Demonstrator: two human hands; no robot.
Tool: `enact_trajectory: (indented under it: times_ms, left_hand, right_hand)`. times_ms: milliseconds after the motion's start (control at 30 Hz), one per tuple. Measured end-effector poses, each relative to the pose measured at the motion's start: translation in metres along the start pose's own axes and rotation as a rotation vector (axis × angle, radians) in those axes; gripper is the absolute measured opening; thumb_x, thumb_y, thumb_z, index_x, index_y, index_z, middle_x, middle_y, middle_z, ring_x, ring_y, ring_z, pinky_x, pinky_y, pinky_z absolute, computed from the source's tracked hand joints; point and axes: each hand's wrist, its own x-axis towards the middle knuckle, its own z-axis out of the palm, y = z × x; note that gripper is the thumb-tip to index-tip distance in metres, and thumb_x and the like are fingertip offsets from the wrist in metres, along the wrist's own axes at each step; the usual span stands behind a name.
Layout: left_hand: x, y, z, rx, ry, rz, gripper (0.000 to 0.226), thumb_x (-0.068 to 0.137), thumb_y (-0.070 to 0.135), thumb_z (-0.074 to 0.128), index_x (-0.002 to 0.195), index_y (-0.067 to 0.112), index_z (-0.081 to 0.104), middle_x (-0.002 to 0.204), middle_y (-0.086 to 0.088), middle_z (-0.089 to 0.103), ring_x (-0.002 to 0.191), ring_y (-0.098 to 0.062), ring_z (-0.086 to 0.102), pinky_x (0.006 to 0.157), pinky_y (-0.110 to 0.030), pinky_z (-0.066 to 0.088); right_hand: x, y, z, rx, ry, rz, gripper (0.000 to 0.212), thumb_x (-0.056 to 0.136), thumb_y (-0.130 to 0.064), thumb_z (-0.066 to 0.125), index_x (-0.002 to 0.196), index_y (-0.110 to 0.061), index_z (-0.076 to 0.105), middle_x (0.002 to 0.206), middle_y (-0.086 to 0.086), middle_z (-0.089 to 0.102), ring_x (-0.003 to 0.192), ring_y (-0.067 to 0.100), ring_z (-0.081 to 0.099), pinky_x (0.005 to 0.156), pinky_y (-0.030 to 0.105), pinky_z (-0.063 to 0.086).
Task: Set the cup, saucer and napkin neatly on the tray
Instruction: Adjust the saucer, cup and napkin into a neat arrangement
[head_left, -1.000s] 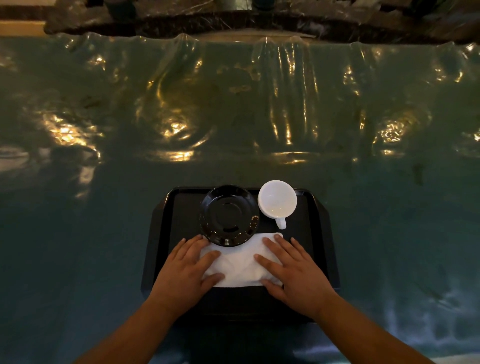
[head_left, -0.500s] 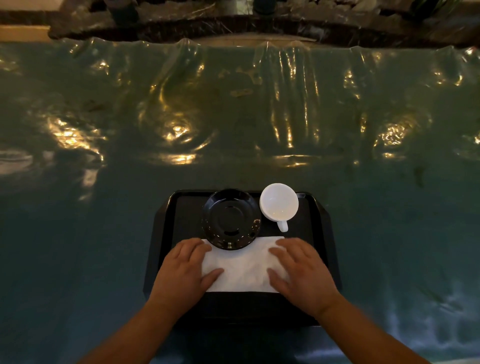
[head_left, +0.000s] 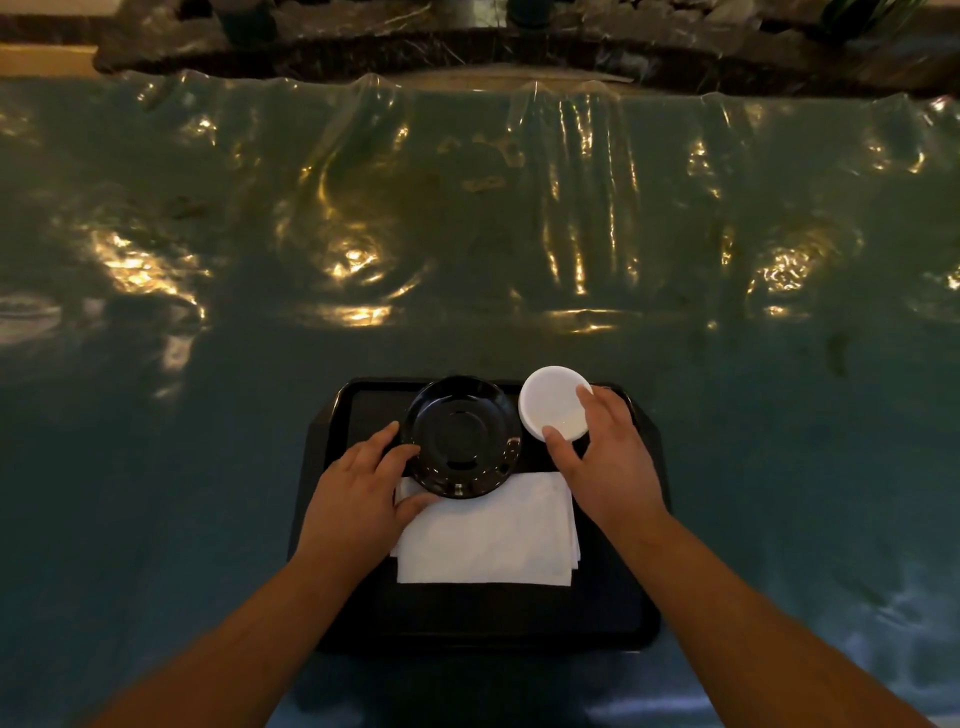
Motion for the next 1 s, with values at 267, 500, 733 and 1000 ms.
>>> enact_trajectory:
  times_ms: [267, 500, 733, 1000]
  left_hand:
    - [0.007, -0.005, -0.005, 0.009, -0.012, 0.023, 0.062, 0.085, 0.049, 0.080, 0.135, 0.015, 0.066, 0.155, -0.012, 0.053, 0.130, -0.037, 0.058, 0.106, -0.051, 0.049]
    - [-0.027, -0.004, 0.014, -0.079, 0.227, 0.079, 0.052, 0.089, 0.053, 0.068, 0.122, 0.014, 0.064, 0.128, -0.009, 0.063, 0.116, -0.027, 0.057, 0.106, -0.037, 0.041]
    - [-0.048, -0.011, 0.035, 0.075, -0.012, 0.287, 0.050, 0.095, 0.057, 0.055, 0.128, 0.022, 0.072, 0.144, -0.010, 0.063, 0.137, -0.028, 0.056, 0.118, -0.045, 0.029]
    - [-0.051, -0.011, 0.028, 0.043, -0.058, 0.227, 0.048, 0.096, 0.057, 0.054, 0.132, 0.027, 0.067, 0.150, -0.006, 0.058, 0.143, -0.022, 0.047, 0.122, -0.040, 0.023]
  right_hand:
    - [-0.001, -0.011, 0.008, 0.058, 0.033, 0.071, 0.070, 0.098, -0.048, 0.064, 0.154, -0.015, 0.039, 0.158, 0.006, 0.036, 0.128, 0.026, 0.054, 0.093, 0.040, 0.055]
    - [-0.038, 0.008, -0.003, 0.022, 0.264, -0.301, 0.041, 0.090, -0.028, 0.075, 0.125, -0.017, 0.056, 0.128, 0.002, 0.055, 0.116, 0.024, 0.053, 0.098, 0.042, 0.048]
    - [-0.081, 0.042, 0.036, -0.348, -0.241, -0.565, 0.062, 0.101, -0.053, 0.051, 0.157, -0.031, 0.038, 0.168, 0.009, 0.031, 0.155, 0.032, 0.023, 0.122, 0.054, 0.027]
    - [-0.081, 0.037, 0.051, -0.385, -0.289, -0.551, 0.057, 0.104, -0.055, 0.042, 0.157, -0.037, 0.033, 0.172, 0.006, 0.020, 0.158, 0.031, 0.010, 0.122, 0.052, 0.019]
